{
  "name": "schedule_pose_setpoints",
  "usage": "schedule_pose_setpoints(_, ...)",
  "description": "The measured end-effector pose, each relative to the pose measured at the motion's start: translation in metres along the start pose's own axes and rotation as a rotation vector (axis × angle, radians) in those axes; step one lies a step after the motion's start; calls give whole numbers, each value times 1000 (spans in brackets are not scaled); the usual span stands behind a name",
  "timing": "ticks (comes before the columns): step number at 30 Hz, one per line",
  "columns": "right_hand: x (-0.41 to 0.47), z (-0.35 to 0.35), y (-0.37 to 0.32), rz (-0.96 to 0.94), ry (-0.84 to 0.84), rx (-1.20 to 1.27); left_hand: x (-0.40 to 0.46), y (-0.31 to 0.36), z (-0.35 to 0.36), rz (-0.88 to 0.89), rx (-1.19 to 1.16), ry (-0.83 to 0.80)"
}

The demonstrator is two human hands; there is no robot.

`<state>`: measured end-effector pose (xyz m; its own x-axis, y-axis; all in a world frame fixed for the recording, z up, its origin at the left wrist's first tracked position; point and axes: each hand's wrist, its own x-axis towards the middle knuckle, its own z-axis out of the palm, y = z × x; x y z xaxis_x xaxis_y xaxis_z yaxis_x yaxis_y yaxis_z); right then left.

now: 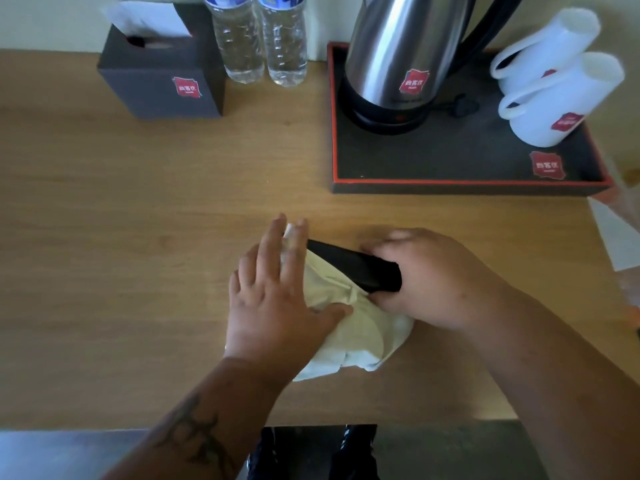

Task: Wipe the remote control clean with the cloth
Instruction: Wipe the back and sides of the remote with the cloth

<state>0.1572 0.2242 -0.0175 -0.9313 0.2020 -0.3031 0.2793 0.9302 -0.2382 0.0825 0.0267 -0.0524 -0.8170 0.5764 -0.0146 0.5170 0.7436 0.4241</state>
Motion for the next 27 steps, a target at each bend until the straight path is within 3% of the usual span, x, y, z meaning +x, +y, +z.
schedule_pose_setpoints(5, -1, -7, 15, 150, -122, 386, -7, -8, -5, -259, -255, 1)
schedule_pose_setpoints(9, 5, -6, 11, 161, -184, 701, -8, -12, -9, 20, -273, 128)
schedule_pose_setpoints(13, 13, -7, -5, 114, -189, 823, -2, 0, -15, 166, -373, 207)
schedule_pose_setpoints(19, 10, -2, -20, 29, -237, 921, 23, -7, -8, 141, -306, 307)
schedule_pose_setpoints(27, 2, 3, -11, 48, -197, 942, 36, -34, -11, 76, -338, 289)
